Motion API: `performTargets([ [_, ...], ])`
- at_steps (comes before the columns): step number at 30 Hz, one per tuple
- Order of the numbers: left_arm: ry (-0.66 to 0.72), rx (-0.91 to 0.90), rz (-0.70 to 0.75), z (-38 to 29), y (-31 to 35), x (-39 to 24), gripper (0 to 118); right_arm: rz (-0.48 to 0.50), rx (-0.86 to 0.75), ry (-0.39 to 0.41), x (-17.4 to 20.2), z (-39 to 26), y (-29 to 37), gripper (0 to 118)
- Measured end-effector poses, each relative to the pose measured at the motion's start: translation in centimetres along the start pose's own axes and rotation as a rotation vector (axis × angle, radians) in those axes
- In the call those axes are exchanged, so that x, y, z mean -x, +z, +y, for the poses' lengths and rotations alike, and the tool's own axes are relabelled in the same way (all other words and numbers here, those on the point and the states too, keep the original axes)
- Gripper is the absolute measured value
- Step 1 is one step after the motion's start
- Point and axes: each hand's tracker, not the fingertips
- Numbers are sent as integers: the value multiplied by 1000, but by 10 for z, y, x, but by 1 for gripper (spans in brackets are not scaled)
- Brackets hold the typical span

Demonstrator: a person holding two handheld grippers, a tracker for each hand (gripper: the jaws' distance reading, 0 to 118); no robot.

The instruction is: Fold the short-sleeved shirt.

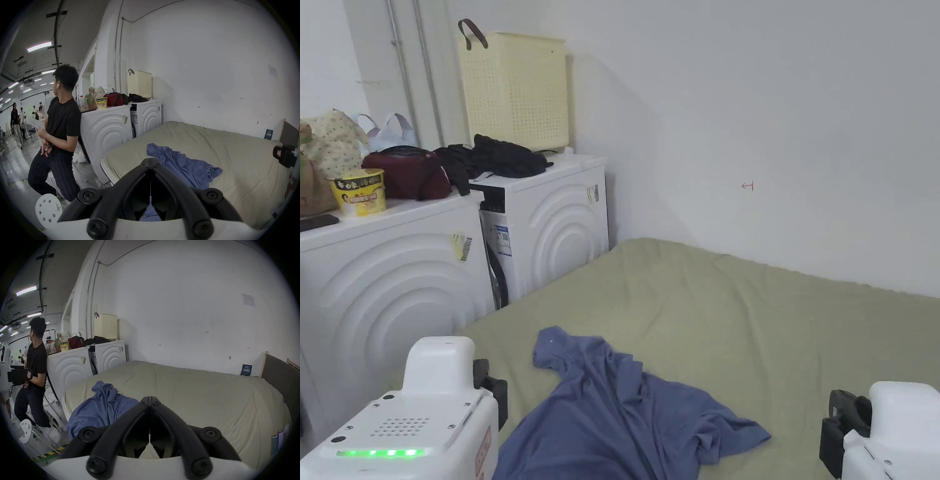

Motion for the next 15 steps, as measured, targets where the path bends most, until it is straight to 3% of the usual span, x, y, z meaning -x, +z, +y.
performTargets([
  [8,-27,55,-73,4,-56,-27,0,-30,26,0,-12,-10,-8,0],
  [15,-82,311,-195,-31,-171,-74,0,-47,105,12,-19,-34,-24,0],
])
